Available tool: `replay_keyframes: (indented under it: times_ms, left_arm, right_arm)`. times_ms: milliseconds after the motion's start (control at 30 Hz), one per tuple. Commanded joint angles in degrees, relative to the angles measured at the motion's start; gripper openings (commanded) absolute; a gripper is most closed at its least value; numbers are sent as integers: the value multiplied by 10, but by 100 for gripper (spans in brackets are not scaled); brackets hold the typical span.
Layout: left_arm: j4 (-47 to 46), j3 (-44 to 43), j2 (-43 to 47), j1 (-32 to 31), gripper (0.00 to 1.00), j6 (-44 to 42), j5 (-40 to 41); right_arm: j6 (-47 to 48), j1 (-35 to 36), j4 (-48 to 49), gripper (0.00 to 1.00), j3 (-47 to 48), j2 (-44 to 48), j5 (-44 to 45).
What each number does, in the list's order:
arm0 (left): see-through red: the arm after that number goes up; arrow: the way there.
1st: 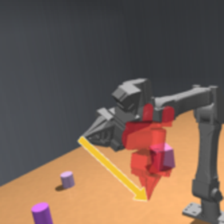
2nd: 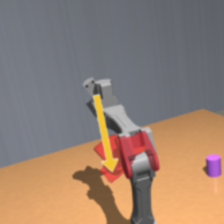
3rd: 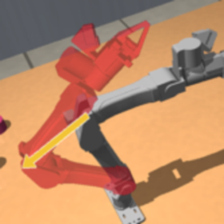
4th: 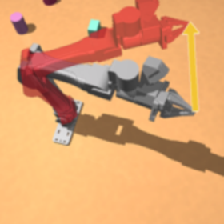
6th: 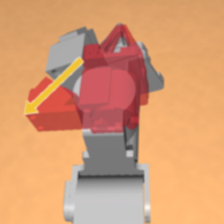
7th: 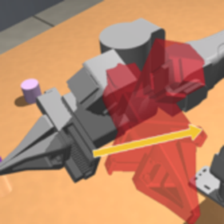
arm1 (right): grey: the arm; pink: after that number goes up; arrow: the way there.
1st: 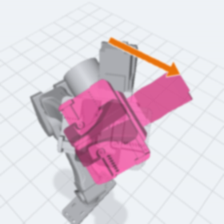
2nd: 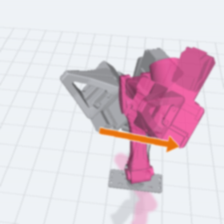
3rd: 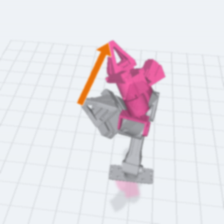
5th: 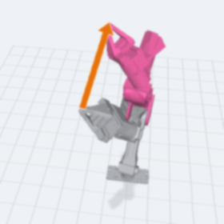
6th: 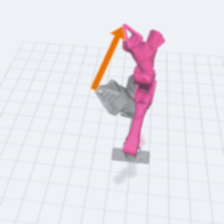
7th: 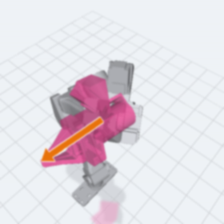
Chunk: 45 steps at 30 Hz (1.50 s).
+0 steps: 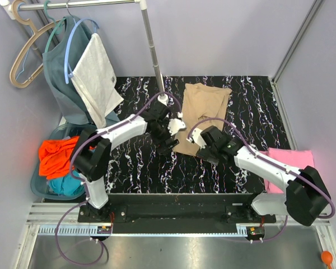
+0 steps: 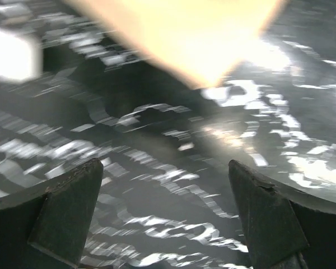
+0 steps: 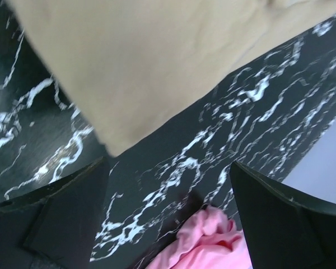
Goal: Fold and stack the t-shirts
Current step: Fold the tshirt
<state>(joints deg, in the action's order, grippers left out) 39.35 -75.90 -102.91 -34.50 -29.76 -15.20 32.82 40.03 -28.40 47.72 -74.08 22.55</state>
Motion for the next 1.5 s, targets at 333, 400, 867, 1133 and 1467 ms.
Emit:
replay_keyframes:
  times_ms: [333,400,867,1133,1467]
  left_arm:
    - [27,-117,-124,-51,99,3,-58]
    - [27,-130,-143,-55,99,4,-53]
    - [13,-161,-197,-60,83,8,-7]
    - [1,-129,-198,-65,49,8,2]
    - [2,-129,-209,-83,23,1,3]
  right_arm:
    - [-21,5,25,92,-76,26,-46]
    - [-17,5,28,92,-81,37,-45]
    - [-10,5,34,91,-95,52,-47]
    - [-2,4,78,89,-105,11,-58]
    - [2,3,106,86,-99,-41,-82]
